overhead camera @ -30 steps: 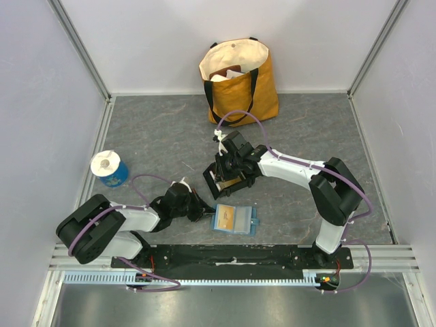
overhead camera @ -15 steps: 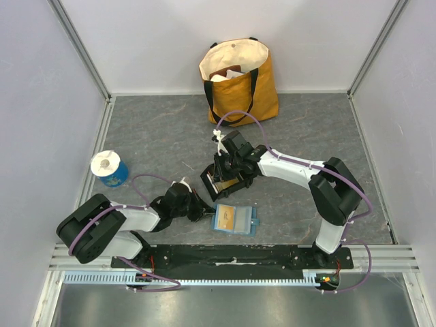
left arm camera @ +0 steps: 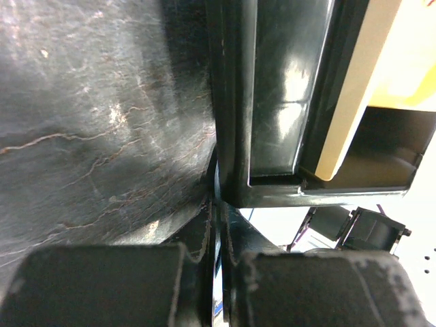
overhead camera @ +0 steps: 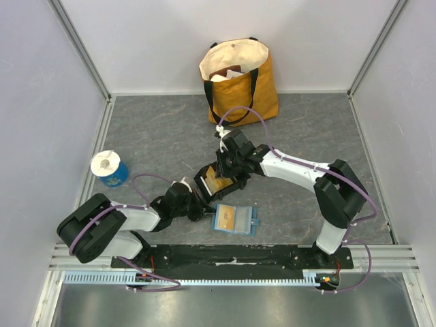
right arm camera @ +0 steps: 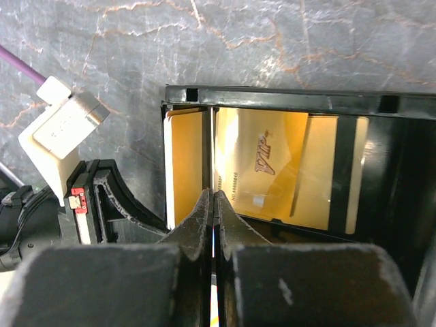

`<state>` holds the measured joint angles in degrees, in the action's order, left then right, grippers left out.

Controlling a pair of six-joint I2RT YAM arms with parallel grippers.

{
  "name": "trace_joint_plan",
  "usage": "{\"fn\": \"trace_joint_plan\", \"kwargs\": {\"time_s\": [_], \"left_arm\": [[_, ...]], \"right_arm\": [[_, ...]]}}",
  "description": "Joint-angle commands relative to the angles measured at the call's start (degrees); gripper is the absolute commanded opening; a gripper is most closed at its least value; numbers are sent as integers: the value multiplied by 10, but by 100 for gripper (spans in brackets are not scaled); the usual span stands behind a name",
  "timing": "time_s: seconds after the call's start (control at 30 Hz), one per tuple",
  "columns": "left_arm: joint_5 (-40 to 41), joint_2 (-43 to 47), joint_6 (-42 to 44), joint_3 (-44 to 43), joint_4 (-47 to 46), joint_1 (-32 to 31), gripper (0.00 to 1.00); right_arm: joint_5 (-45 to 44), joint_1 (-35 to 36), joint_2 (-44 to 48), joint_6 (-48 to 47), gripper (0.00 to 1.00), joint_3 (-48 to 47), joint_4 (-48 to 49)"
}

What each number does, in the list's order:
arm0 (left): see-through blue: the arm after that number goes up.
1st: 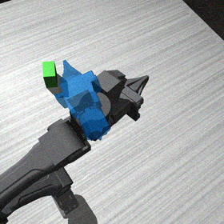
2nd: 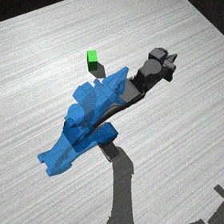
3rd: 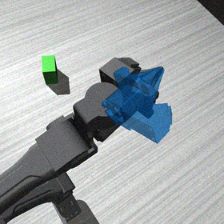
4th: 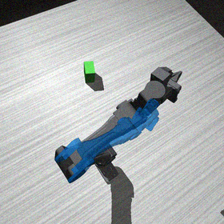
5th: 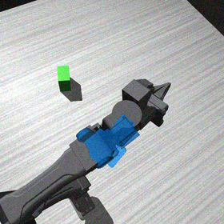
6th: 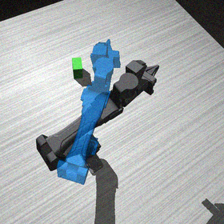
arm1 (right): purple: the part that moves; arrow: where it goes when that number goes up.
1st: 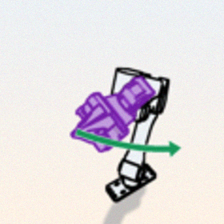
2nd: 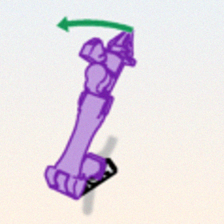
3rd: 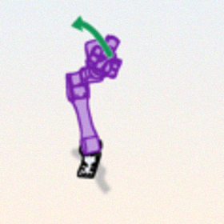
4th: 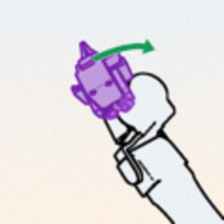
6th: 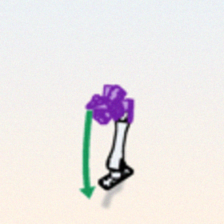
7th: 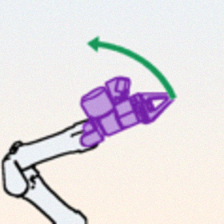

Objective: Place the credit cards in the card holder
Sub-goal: Pick up the credit card from the storage box.

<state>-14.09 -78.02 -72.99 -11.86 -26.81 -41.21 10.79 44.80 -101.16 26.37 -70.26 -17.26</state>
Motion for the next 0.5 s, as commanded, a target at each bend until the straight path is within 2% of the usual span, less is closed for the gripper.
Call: {"fn": "trace_joint_plan", "kwargs": {"time_s": [0.0, 0.2, 0.47], "left_arm": [[15, -13, 43, 9, 64, 0, 2], [13, -12, 44, 9, 64, 0, 2], [8, -11, 49, 8, 64, 0, 2]], "right_arm": [[-80, 6, 45, -9, 0, -13, 6], [-176, 6, 119, -38, 0, -8, -25], [-284, 4, 226, -50, 0, 33, -133]]}}
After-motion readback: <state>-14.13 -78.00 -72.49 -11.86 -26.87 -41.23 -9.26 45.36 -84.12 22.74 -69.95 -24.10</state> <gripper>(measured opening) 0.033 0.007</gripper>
